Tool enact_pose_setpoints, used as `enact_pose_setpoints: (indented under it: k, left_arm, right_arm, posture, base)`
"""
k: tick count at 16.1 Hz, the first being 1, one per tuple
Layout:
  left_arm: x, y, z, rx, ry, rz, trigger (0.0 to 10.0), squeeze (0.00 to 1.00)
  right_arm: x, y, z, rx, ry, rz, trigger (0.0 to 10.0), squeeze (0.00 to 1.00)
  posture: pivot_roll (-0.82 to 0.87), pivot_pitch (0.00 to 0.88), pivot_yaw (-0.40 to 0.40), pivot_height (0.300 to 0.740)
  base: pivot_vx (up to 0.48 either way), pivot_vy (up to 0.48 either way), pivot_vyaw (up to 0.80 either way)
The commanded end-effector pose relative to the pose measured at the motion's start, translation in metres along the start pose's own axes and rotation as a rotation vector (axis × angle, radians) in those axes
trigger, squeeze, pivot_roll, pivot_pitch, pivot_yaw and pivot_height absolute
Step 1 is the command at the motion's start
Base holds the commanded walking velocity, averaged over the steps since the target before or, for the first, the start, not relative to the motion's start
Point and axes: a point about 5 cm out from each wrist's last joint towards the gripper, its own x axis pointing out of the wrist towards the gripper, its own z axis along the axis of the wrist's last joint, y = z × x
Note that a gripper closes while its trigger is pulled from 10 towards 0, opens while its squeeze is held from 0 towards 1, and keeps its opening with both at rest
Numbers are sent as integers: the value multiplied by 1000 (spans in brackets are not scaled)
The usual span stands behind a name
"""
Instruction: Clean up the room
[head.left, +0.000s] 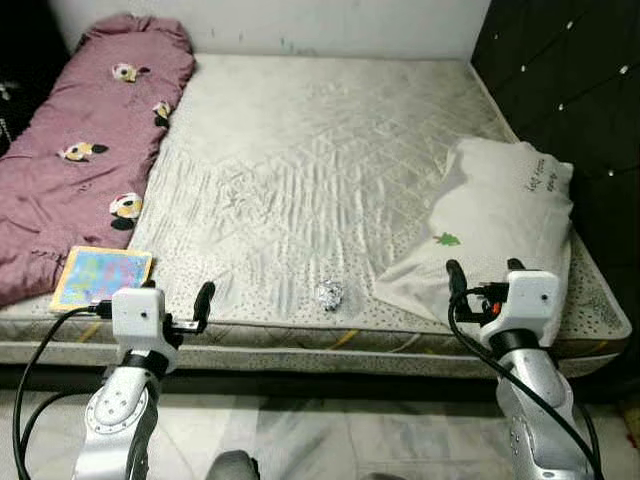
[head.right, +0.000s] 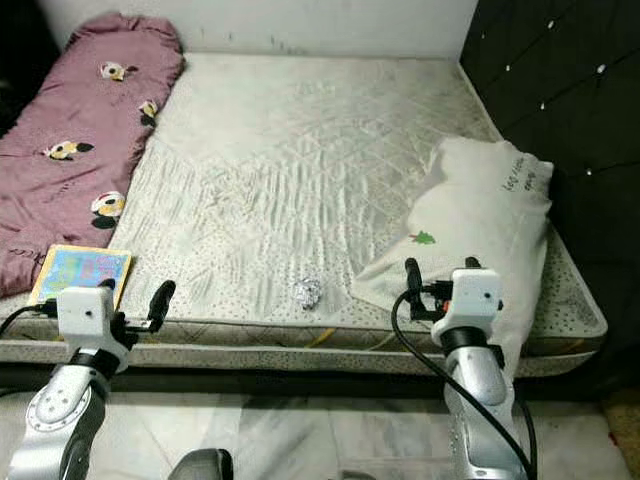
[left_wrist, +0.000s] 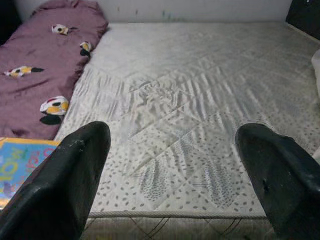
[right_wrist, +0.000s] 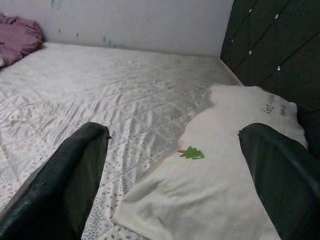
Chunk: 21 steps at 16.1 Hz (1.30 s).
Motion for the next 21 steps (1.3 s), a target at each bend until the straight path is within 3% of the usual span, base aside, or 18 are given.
enact_pose_setpoints:
  k: [1,5,18,19,21]
  left_arm:
    - [-1,3,3,3,-6,-6,10000,0]
    - [0,2,4,2,-7,-19,10000,0]
    - [6,0,7,3,-24,-38,10000,0]
    - [6,1,7,4,-24,-37,10000,0]
    - [6,2,5,6,-17,-1,10000,0]
  right_arm:
    - [1,2,4,3,-10,-3,10000,0]
    - [2,6,8,19,-18,15,10000,0]
    - [11,15,13,-10,-33,39,10000,0]
    - [12,14,11,37,-11,32,10000,0]
    - [11,16,11,11,-14,47,10000,0]
  posture:
    - [-11,101,-52,740]
    - [-14,101,-49,740]
    - [-11,75,-47,740]
    - [-11,75,-47,740]
    - [-9,73,-48,740]
  base:
    - [0,0,0]
    - [0,0,0]
    - [316,0,0]
    - [322,0,0]
    - [148,0,0]
